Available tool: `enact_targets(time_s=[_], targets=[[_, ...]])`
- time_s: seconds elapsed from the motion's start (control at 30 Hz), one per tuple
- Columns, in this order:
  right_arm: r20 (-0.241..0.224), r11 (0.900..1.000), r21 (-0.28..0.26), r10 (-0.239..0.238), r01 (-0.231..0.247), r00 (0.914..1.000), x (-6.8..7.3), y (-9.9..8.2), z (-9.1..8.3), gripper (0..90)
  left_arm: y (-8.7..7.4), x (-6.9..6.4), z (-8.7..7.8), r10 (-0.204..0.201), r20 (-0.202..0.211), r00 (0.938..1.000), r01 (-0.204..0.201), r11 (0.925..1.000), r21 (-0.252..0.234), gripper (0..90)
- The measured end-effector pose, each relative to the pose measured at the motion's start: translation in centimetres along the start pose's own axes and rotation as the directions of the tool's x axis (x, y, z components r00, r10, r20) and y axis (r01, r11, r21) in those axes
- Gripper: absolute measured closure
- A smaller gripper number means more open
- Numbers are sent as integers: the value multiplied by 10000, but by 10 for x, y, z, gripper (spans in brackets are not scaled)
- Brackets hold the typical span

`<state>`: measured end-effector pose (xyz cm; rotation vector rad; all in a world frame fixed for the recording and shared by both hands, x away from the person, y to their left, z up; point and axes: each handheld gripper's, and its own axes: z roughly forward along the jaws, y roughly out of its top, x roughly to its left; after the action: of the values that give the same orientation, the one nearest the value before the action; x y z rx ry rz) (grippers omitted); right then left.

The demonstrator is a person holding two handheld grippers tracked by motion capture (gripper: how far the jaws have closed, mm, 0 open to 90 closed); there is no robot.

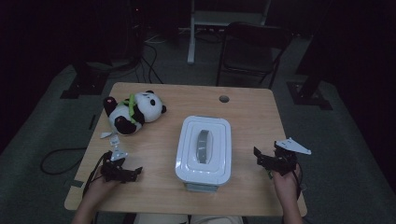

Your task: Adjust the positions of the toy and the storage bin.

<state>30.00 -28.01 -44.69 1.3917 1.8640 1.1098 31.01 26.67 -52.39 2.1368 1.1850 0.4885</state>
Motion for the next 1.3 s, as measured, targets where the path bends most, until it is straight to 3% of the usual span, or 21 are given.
enact_targets(time_s=[0.07, 0.2, 0.53, 0.77, 0.93, 1.1, 1.3], targets=[[145, 9994, -143, -322, 324, 9994, 6, 3, 4, 121, 0, -1, 0, -48, -32, 10000, 48, 10000, -5, 23], [-8, 9983, -142, -560, 560, 9984, 16, 7, 14, 121, 0, -1, 0, -53, -32, 10000, 53, 10000, -6, 23], [-96, 9990, 73, -444, 445, 9990, 28, 3, 39, 133, 0, -1, 0, -35, -36, 10000, 35, 10000, -14, 22], [-527, 9978, 335, -560, 578, 9970, 34, -5, 55, 133, 0, -1, 0, -36, -36, 10000, 36, 10000, -19, 22], [-736, 9942, 738, -725, 779, 9946, 42, -15, 71, 133, 0, -1, 0, -32, -34, 10000, 32, 10000, -13, 22], [-950, 9928, 983, -592, 686, 9937, 44, -25, 81, 133, 0, -1, 0, -32, -30, 10000, 32, 10000, -15, 22], [-989, 9829, 1622, -721, 876, 9925, 47, -37, 94, 133, 0, -1, 0, 126, 142, 9998, -126, 9999, -13, 23]])
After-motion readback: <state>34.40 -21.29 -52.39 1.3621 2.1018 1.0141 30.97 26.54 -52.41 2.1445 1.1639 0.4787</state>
